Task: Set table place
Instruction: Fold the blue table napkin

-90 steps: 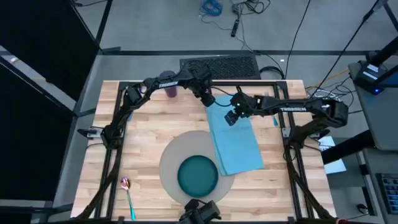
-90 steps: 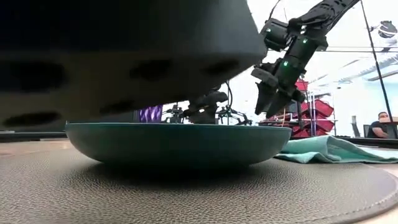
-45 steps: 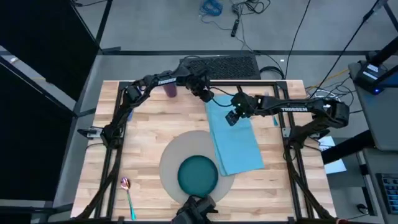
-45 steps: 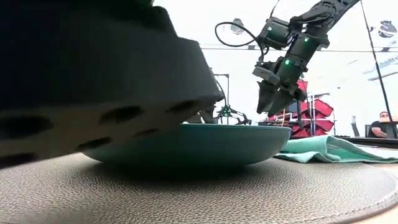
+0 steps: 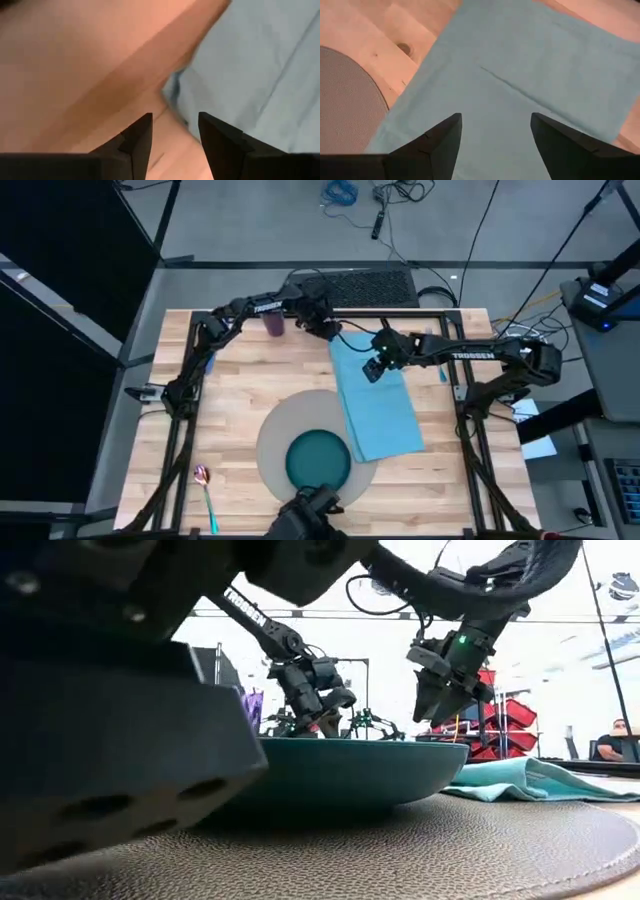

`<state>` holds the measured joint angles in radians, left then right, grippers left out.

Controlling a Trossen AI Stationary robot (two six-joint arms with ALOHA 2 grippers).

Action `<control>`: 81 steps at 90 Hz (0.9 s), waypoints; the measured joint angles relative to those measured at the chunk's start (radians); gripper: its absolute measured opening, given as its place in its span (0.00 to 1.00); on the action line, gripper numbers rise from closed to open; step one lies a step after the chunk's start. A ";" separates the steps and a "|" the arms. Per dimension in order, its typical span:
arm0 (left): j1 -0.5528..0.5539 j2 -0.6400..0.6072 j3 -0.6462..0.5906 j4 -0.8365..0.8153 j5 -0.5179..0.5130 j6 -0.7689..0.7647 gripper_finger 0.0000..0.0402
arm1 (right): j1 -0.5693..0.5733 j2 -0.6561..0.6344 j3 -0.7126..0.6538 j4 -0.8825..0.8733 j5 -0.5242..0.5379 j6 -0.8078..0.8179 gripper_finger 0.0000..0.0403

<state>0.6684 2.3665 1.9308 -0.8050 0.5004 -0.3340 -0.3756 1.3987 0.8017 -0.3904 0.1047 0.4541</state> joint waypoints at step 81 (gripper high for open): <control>-0.004 0.000 0.001 -0.001 -0.010 0.030 0.36 | -0.037 0.244 0.066 -0.014 -0.034 0.006 0.48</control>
<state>0.6647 2.3665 1.9316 -0.8059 0.4904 -0.3041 -0.4126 1.6427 0.8680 -0.4042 0.0710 0.4599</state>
